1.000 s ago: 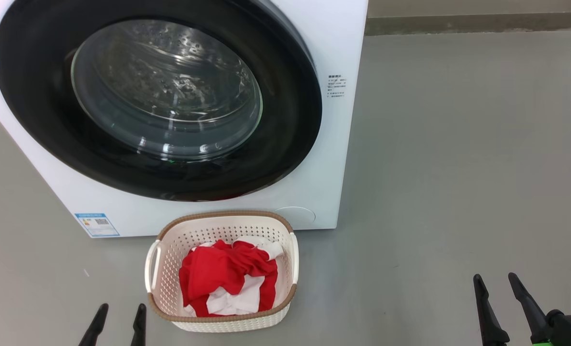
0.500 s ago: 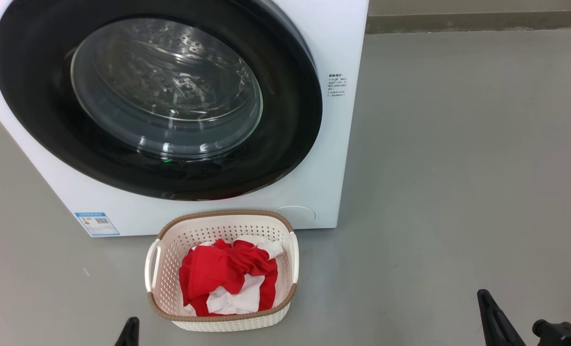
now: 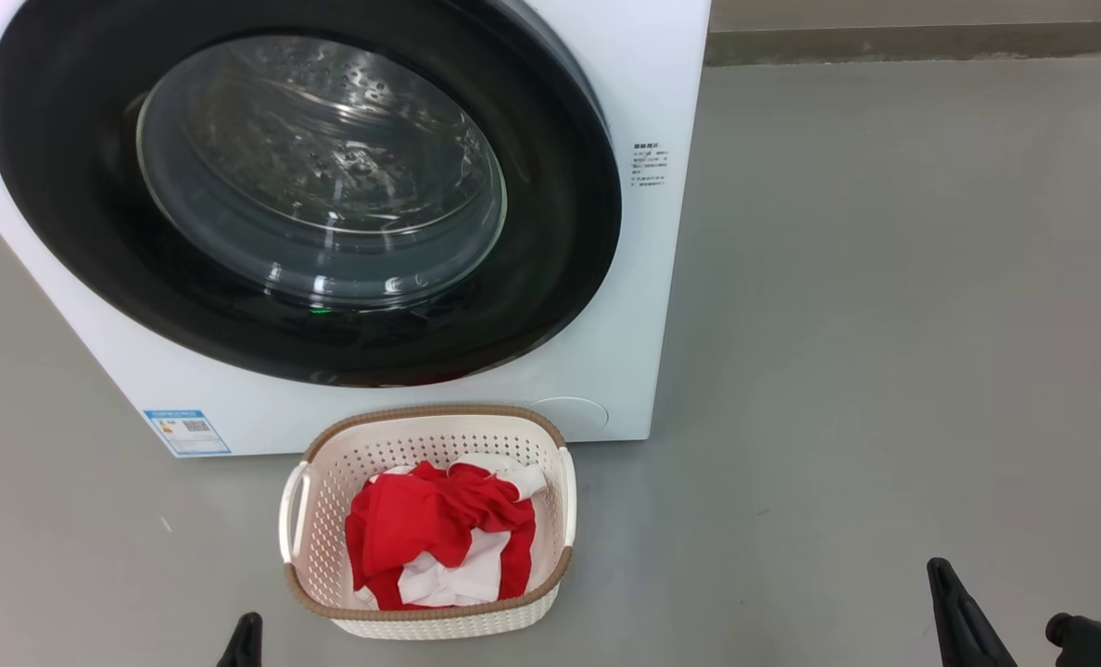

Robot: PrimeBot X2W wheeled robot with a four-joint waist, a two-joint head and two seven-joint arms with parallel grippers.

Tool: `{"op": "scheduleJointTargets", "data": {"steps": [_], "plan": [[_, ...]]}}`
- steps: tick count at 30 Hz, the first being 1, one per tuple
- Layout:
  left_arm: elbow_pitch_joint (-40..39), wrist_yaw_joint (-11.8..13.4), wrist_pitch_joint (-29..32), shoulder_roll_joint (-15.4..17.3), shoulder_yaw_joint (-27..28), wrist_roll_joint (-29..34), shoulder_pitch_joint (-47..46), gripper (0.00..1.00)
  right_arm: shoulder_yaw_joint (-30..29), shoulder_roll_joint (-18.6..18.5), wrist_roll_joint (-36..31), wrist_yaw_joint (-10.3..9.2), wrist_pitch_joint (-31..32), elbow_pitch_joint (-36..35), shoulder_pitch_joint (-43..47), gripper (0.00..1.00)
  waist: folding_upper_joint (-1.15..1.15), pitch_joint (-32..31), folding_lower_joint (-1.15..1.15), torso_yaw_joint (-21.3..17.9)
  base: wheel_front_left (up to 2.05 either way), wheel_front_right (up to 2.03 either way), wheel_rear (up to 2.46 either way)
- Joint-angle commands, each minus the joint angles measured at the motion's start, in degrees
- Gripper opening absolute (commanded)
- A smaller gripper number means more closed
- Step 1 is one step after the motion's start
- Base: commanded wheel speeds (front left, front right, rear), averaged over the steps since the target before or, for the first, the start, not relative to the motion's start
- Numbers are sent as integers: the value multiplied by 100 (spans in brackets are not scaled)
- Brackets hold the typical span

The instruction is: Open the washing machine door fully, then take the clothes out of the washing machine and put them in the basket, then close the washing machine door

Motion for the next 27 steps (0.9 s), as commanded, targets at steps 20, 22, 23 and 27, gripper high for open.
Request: {"op": "scheduleJointTargets", "data": {"steps": [20, 22, 23, 27], "plan": [[-77, -12, 330, 6, 148, -1344, -388, 0, -49, -70, 1264, -2, 341, -162, -417, 0, 0, -7, -1, -2, 0, 0, 0], [-74, -13, 363, 2, 155, -1469, -410, 0, -52, -71, 1382, -2, 375, -164, -440, 0, 0, -8, -1, -2, 0, 0, 0], [-73, -13, 379, 0, 159, -1531, -421, 0, -53, -71, 1441, -2, 392, -166, -452, 0, 0, -8, -1, -2, 0, 0, 0], [-67, -14, 446, -8, 174, -1780, -464, 0, -59, -71, 1678, -3, 460, -170, -499, 0, 0, -10, -1, -3, 0, 0, 0]]}}
